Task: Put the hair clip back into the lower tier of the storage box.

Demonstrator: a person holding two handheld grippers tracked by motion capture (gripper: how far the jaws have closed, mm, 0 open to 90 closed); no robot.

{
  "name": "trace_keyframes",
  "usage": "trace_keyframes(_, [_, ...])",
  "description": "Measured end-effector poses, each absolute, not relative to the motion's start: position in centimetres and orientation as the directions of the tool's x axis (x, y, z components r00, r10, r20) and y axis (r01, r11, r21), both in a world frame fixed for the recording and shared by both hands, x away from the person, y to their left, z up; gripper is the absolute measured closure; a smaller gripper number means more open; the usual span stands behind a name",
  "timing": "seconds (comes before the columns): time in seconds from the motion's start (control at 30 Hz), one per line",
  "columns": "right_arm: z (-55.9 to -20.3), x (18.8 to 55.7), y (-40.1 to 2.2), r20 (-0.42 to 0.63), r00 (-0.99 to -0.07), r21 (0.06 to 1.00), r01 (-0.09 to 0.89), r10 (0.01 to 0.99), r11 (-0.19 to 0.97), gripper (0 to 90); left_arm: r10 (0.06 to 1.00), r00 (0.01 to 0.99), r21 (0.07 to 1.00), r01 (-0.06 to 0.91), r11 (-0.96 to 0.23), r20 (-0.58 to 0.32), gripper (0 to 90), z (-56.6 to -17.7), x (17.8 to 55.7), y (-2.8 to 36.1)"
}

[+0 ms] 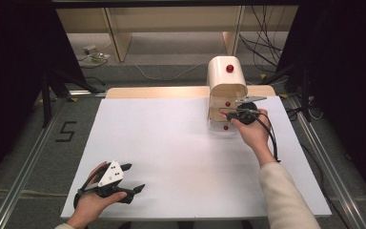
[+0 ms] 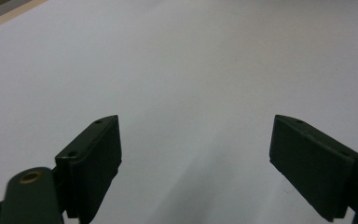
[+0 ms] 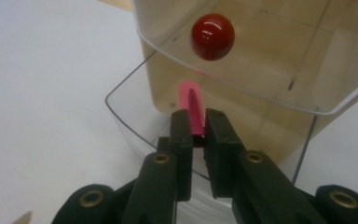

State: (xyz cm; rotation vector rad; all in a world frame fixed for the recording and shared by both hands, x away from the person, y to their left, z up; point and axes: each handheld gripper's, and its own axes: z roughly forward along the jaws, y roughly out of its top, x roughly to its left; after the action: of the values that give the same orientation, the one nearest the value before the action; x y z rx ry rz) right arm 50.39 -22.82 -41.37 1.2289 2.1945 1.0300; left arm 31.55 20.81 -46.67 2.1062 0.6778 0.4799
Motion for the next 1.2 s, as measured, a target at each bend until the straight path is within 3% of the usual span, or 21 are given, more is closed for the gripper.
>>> trace_keyframes(1.2, [-42.6, 51.4, -22.3, -0.007, -0.493, 0.777, 0.545, 0.870, 0.315, 82.5, 0.618, 0.781, 0.820, 0.292, -0.493, 0.093, 16.7, -46.7, 31.6, 20.8])
